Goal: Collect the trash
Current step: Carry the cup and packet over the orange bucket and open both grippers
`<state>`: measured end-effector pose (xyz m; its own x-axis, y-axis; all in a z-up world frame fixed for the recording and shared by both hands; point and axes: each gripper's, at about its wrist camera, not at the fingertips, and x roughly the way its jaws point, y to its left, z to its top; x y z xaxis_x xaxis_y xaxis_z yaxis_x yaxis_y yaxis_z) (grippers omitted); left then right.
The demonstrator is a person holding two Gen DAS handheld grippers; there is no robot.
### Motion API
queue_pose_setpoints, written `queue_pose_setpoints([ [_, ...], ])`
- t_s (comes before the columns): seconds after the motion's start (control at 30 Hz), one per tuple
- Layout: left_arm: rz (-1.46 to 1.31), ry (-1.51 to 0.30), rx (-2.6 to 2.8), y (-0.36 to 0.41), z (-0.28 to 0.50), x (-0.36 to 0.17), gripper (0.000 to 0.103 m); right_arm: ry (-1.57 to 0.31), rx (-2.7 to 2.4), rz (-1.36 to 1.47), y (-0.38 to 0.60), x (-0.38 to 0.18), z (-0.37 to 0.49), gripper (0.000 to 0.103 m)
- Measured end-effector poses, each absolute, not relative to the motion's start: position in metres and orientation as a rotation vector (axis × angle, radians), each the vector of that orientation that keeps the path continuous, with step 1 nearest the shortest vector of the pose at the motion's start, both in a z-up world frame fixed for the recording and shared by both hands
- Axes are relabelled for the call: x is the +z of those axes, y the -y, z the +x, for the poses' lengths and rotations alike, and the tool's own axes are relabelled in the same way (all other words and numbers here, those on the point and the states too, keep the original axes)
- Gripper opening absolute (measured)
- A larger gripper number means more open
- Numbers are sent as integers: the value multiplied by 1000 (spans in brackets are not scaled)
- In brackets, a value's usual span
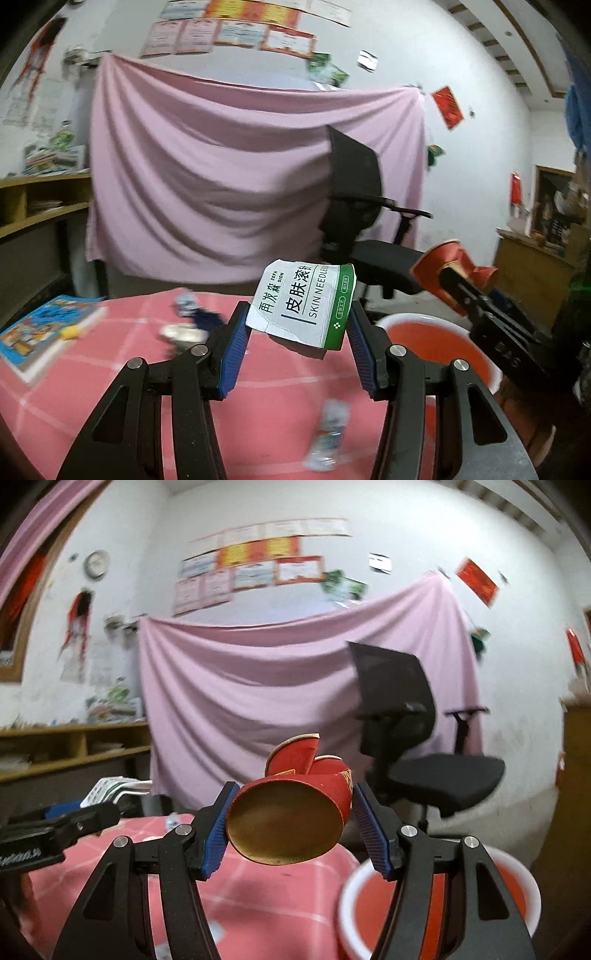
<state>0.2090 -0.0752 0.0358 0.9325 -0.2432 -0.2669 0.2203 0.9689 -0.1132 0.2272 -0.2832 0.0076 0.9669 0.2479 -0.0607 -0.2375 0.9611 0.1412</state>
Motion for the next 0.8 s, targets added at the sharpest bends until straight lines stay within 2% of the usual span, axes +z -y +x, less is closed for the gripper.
queue_pose_setpoints([
  [0.2,-74,-348,-352,138,237,39,46,-164,151,300,339,-2,238,61],
  [0.47,-106,-526,-435,201,284,33,46,-276,51,427,380,-18,248,61],
  [0.8,-75,-649,-445,226,304,5,46,-371,8,582,412,-37,256,63],
])
